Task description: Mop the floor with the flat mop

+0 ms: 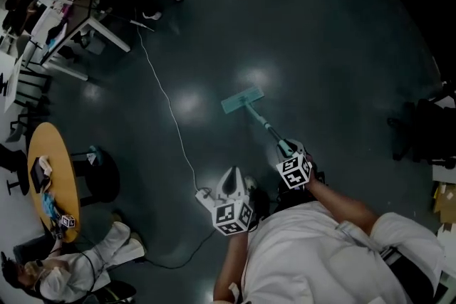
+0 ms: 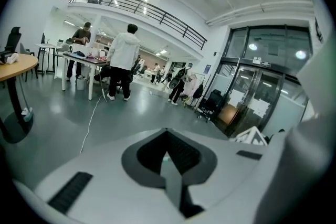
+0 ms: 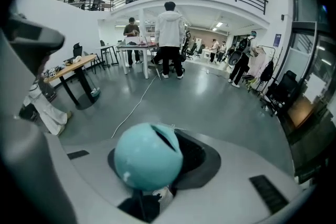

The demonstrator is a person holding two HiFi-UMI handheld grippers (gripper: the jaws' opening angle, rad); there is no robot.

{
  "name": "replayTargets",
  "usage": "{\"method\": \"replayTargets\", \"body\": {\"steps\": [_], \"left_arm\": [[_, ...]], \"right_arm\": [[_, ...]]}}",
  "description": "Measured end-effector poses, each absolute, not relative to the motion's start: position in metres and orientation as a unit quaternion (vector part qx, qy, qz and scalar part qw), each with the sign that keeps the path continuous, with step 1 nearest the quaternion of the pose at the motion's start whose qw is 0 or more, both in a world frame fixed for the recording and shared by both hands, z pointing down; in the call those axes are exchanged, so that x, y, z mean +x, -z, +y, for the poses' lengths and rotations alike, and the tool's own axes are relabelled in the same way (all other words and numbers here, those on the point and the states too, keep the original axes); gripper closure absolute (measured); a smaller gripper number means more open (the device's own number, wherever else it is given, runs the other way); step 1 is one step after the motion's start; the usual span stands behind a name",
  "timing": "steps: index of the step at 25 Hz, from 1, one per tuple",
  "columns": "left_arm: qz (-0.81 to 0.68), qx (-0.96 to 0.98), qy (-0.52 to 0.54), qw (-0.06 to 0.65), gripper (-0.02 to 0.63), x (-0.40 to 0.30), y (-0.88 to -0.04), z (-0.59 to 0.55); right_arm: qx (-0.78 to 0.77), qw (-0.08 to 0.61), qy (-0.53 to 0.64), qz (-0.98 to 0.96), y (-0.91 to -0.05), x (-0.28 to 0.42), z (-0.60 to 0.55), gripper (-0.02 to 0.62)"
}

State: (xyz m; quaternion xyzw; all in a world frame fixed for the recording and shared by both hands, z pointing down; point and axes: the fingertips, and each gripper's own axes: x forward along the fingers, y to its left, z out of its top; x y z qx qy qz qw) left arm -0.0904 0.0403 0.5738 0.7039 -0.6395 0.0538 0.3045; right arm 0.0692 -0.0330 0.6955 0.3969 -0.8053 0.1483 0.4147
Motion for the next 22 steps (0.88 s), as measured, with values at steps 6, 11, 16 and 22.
{"method": "replayTargets", "body": {"steps": [6,11,16,22], "left_arm": [[-0.649,0.706,-0.039,0.282,0.601,-0.095,-0.551,0.040],[-0.663,0.687,-0.027,0.296,0.601,-0.110,-0.556,0.047],[-0.665,0.682,-0.033,0.302,0.601,-0.109,-0.559,0.056],[-0.671,0.673,-0.044,0.308,0.601,-0.113,-0.566,0.066]], "right_arm": [[0.385,0.429,-0.177,-0.797,-0.676,0.120,0.042,0.482],[0.401,0.399,-0.154,-0.810,-0.672,0.113,0.031,0.483],[0.397,0.403,-0.150,-0.811,-0.694,0.094,0.024,0.483],[0.409,0.388,-0.125,-0.816,-0.732,0.055,-0.037,0.483]]}}
